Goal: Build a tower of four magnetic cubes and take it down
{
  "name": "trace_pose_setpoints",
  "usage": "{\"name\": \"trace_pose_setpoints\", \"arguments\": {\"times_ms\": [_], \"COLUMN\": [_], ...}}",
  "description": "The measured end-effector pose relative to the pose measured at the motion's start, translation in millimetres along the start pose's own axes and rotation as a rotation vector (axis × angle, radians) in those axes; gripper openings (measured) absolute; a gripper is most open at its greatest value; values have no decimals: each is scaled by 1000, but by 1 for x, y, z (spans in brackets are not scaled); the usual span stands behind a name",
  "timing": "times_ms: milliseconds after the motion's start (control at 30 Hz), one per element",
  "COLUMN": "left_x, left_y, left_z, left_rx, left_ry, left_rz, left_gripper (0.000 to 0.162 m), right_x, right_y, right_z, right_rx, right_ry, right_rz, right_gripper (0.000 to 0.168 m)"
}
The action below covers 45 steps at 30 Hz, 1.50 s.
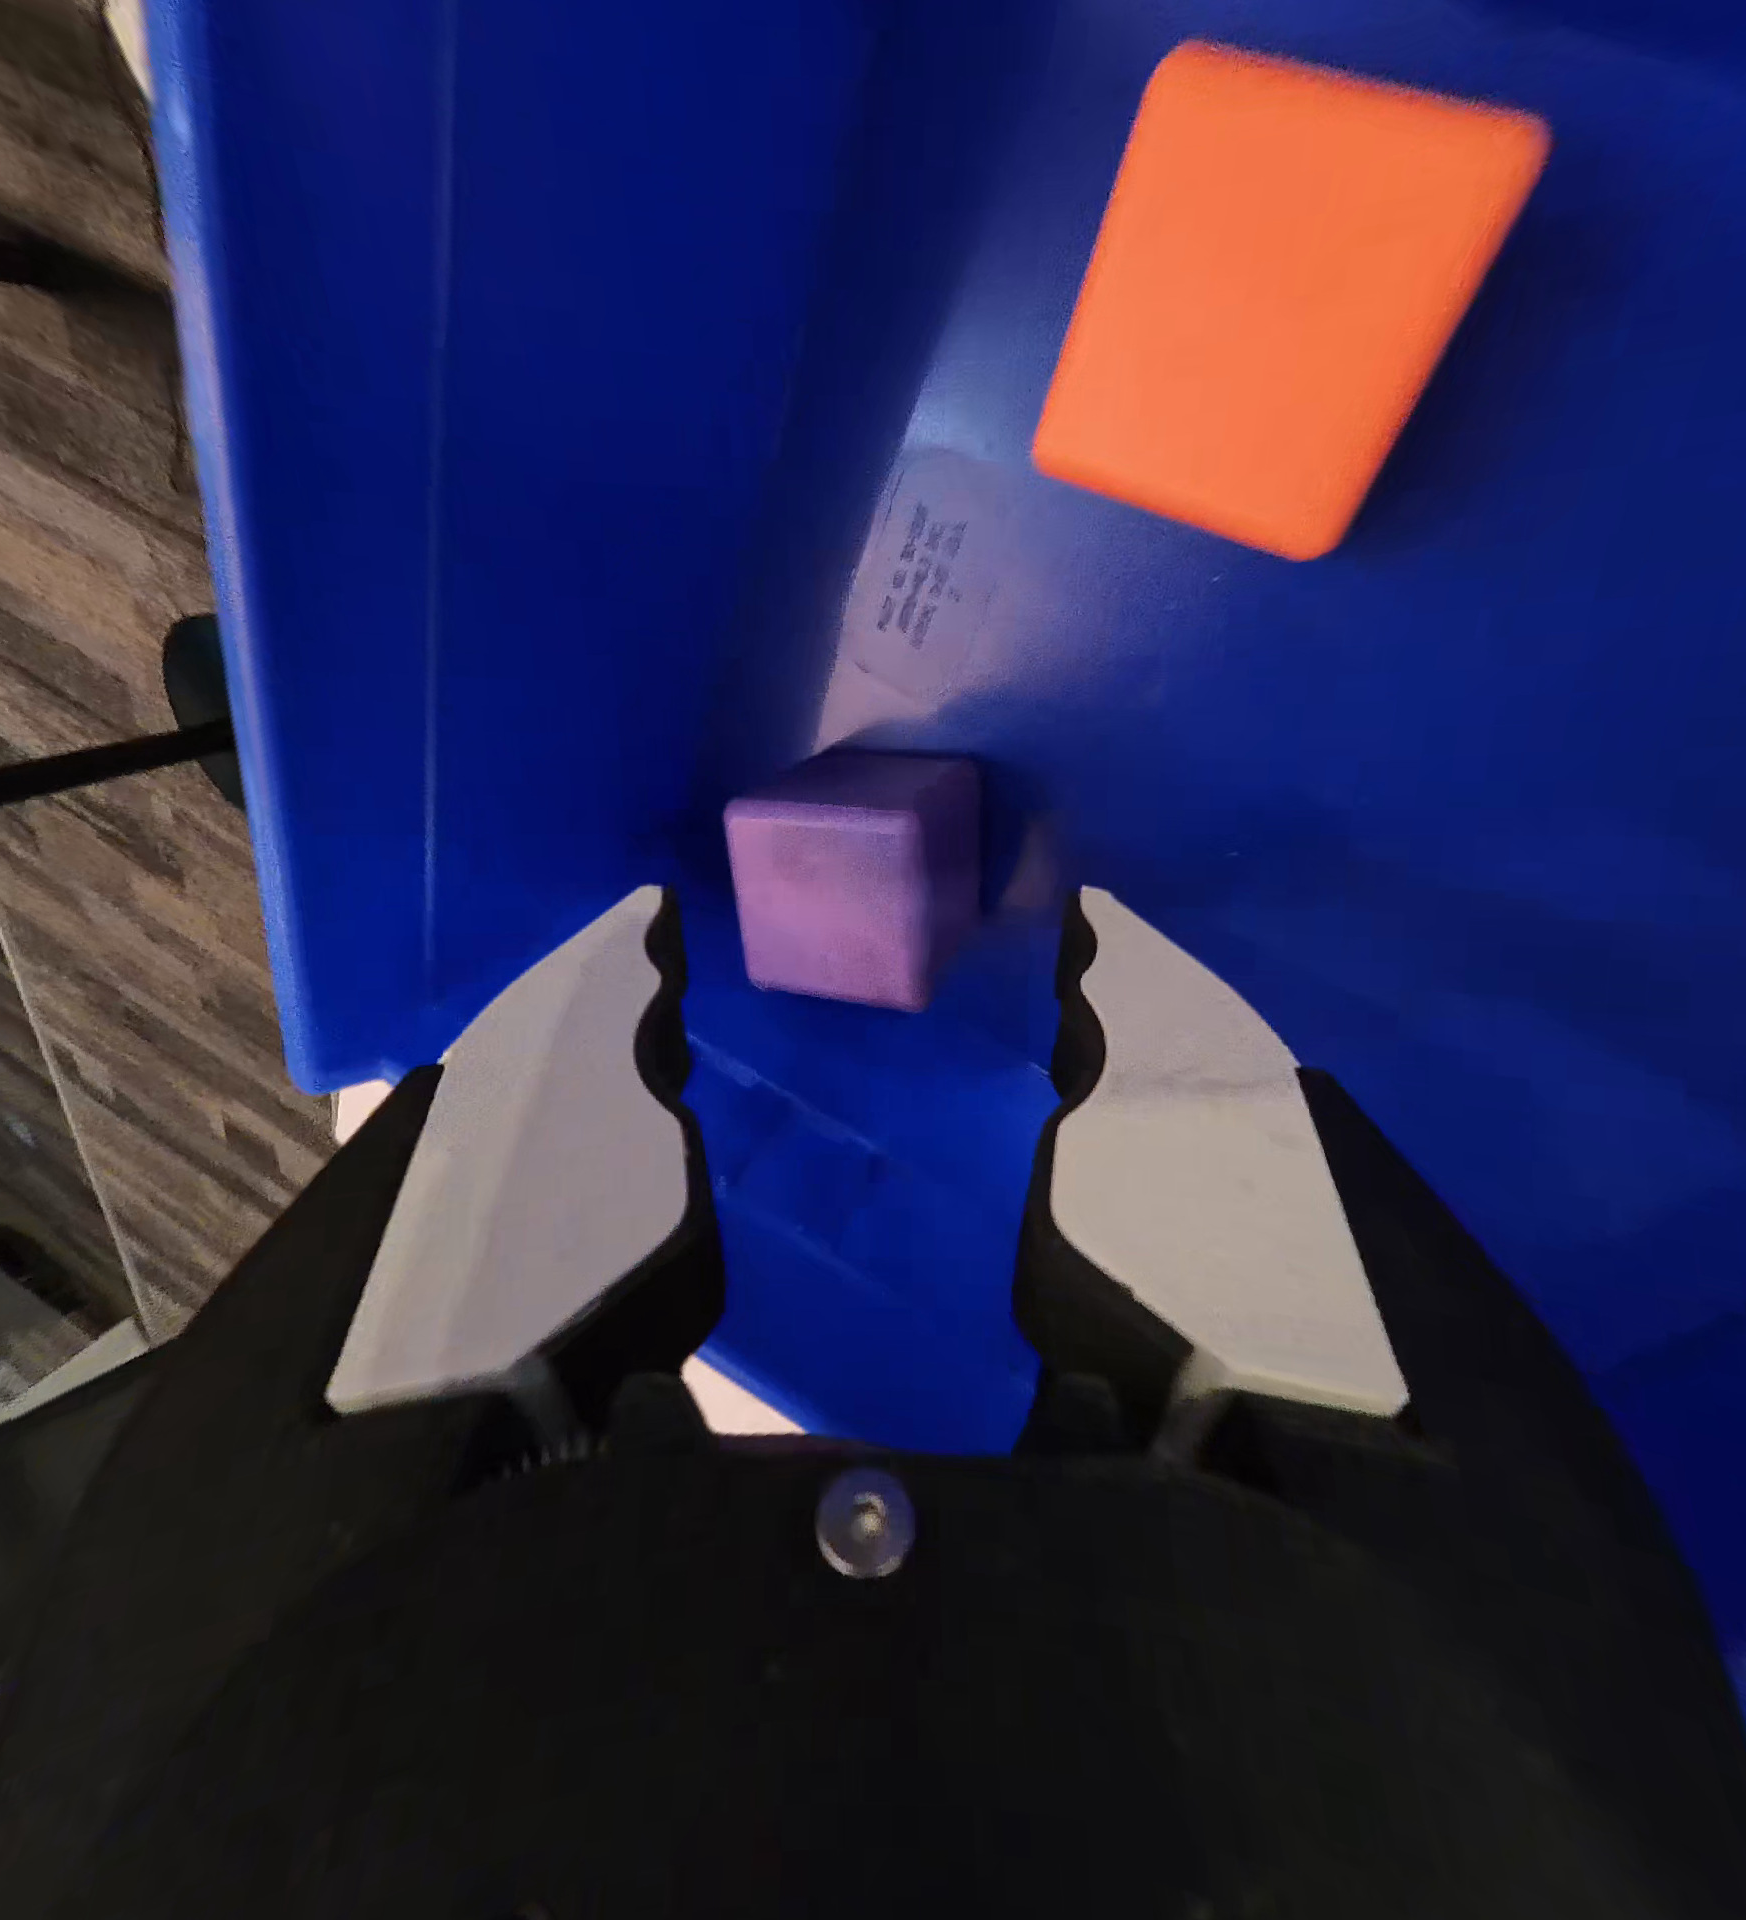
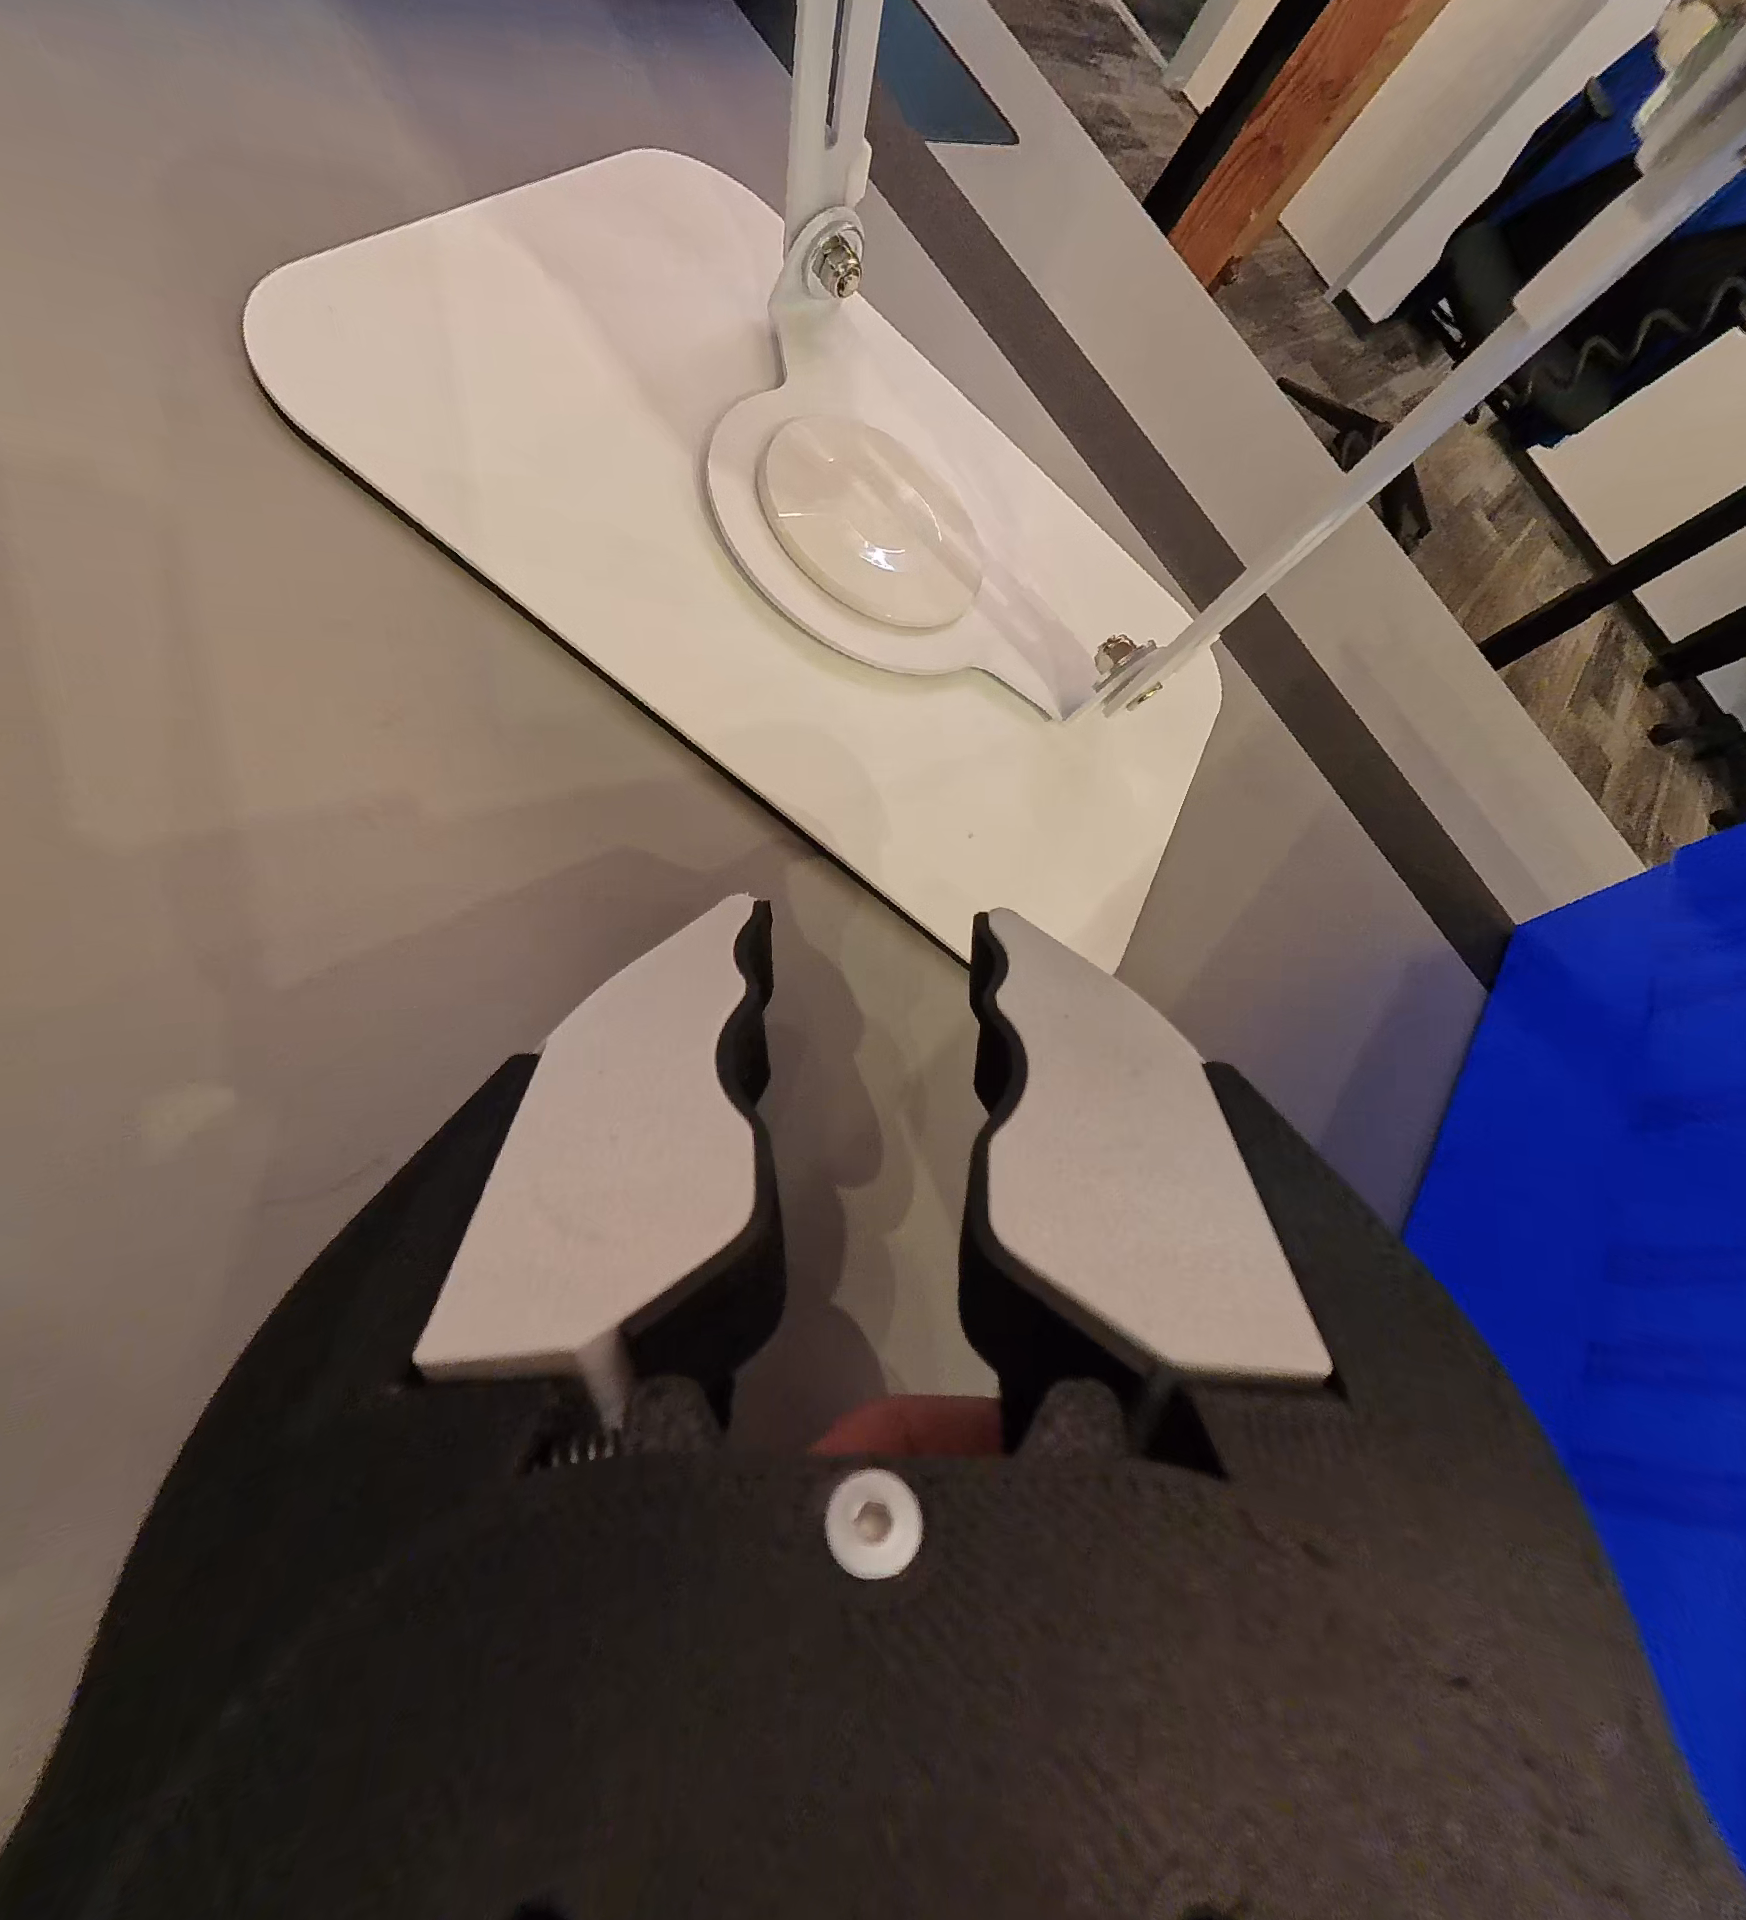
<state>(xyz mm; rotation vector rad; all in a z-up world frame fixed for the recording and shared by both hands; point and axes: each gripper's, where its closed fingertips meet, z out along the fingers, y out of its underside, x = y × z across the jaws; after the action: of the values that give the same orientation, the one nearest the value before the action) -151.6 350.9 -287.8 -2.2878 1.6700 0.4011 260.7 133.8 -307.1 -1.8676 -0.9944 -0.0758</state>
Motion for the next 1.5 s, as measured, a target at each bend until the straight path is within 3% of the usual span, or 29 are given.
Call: {"name": "trace_pose_setpoints", "arguments": {"times_ms": [200, 333, 533, 667, 800, 1033, 1300, 1500], "left_x": [-8, -5, -5, -3, 14, 96, 228, 299], "left_y": [8, 17, 17, 10, 6, -16, -103, -170], "left_z": [25, 35, 30, 1, -58, -164, -227, -243], "left_rx": [-122, -218, -200, -63, 125, 503, 880, 1114], "left_ry": [38, 73, 60, 1, -74, -151, -48, 98], "left_rz": [23, 34, 27, -32, -122, -245, -219, -230], "left_gripper": [70, 56, 53, 52, 51, 52, 51, 51], "right_x": [-1, -1, -1, -1, -1, -1, 0, 1], "right_y": [0, 0, 0, 0, 0, 1, 0, 0], "right_z": [0, 0, 0, 0, 0, 1, 0, 0], "right_rx": [-2, -1, -2, -3, -3, -5, 0, 1], "right_ry": [-3, -4, -5, -6, -6, -5, -7, -9], "right_rz": [-6, -5, -5, -4, -3, -1, 11, 18], "right_gripper": [37, 37, 37, 37, 37, 37, 36, 36]}}
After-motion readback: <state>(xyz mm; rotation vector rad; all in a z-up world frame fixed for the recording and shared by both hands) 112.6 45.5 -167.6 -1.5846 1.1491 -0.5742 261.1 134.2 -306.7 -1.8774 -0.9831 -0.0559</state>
